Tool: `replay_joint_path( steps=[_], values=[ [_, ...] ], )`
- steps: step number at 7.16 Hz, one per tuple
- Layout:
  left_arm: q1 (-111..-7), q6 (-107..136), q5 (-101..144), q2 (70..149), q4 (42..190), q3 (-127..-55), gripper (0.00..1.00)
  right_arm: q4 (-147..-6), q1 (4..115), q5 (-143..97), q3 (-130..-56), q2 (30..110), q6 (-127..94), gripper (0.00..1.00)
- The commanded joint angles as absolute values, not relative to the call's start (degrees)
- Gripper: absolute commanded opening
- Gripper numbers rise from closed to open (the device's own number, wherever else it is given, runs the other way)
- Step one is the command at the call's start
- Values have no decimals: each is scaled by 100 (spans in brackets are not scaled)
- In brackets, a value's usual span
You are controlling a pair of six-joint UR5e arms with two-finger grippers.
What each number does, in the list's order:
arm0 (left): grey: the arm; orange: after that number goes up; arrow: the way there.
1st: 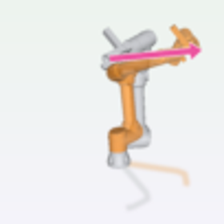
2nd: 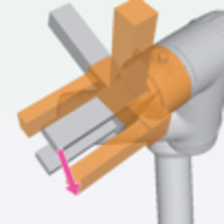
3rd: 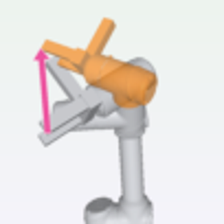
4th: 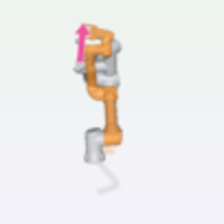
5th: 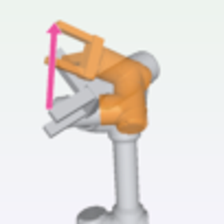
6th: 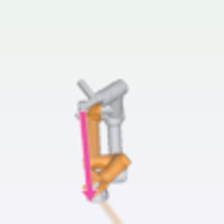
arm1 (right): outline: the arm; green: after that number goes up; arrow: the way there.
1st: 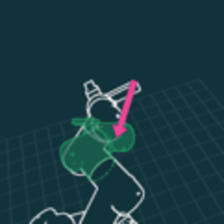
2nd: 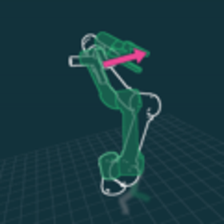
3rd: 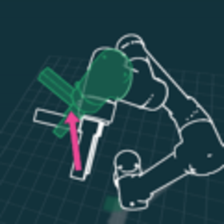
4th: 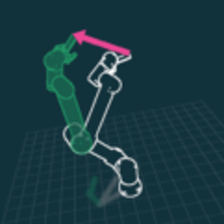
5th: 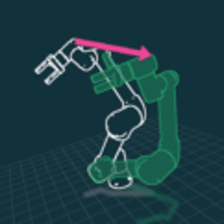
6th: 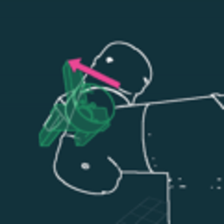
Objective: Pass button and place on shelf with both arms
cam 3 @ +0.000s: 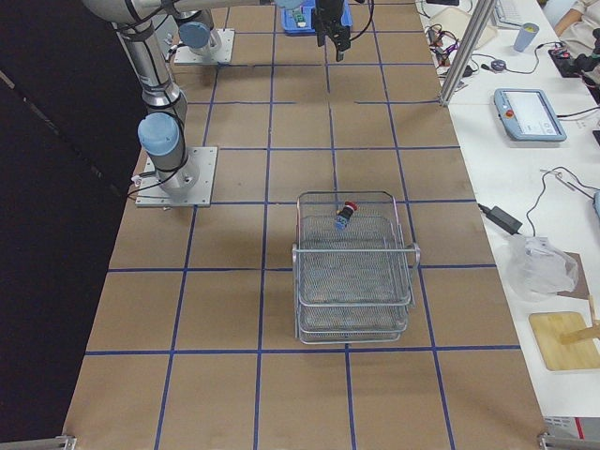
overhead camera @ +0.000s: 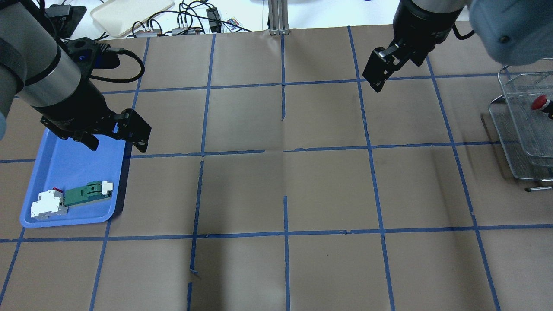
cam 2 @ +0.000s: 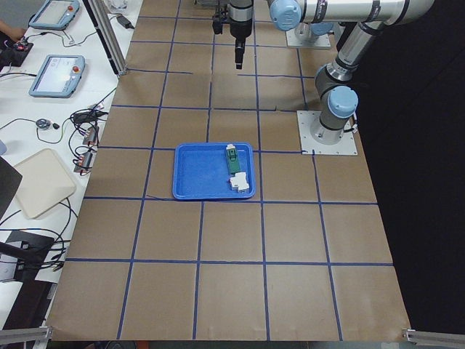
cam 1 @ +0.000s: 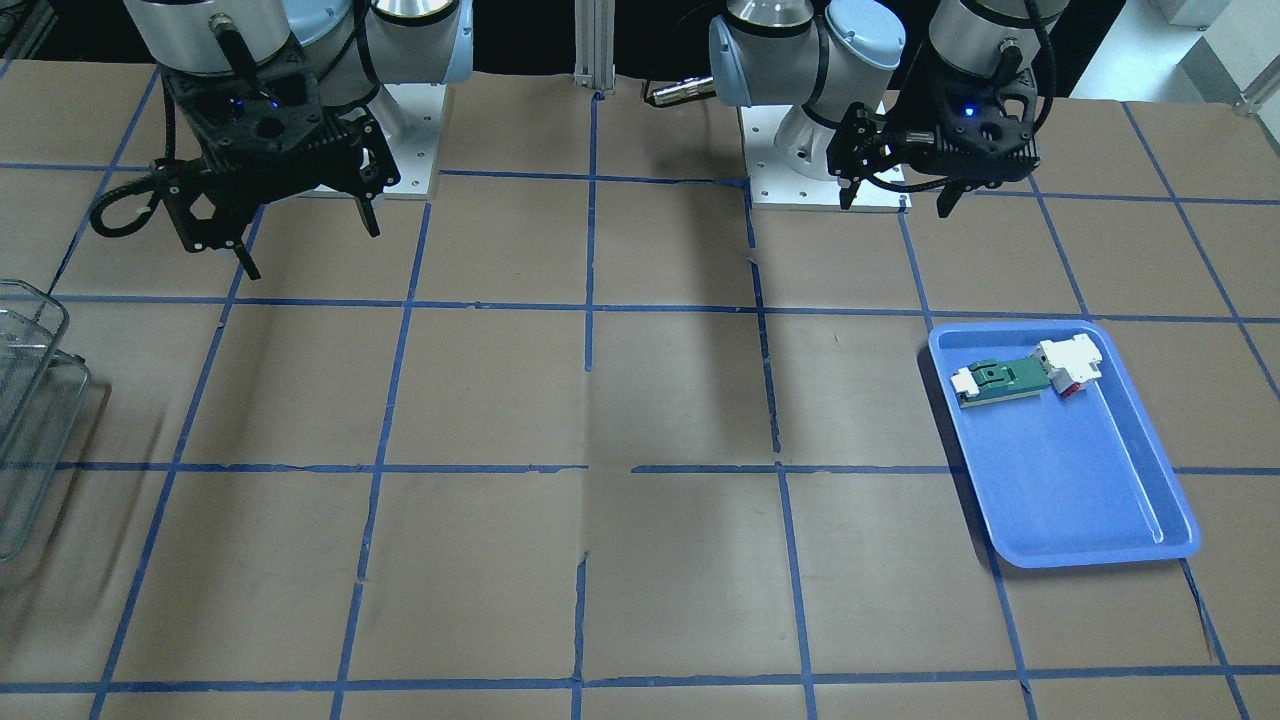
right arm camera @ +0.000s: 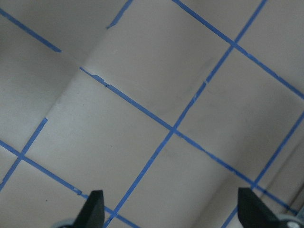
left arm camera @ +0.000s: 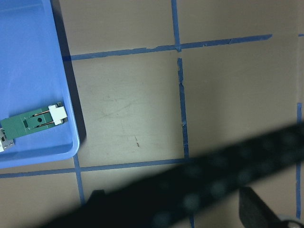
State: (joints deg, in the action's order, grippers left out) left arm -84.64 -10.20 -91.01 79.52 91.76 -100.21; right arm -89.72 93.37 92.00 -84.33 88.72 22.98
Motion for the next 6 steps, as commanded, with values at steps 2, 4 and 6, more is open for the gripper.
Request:
replay_joint_path(
  steps=[2,4,6],
  values=[
    [-8464,-1020,-9106,7954,9176,-10046,100,-8824,9053,9020,-8429,8667,1293,100],
    [-8464,-1020,-9105,7954,9176,-10063,100,-8824,9079,8903,-8271,8499,375,100],
    [-8464,-1020,-9097,7954,9158,-10028,100,-8798,9097,9226,-8297,8508,308,100]
  ],
)
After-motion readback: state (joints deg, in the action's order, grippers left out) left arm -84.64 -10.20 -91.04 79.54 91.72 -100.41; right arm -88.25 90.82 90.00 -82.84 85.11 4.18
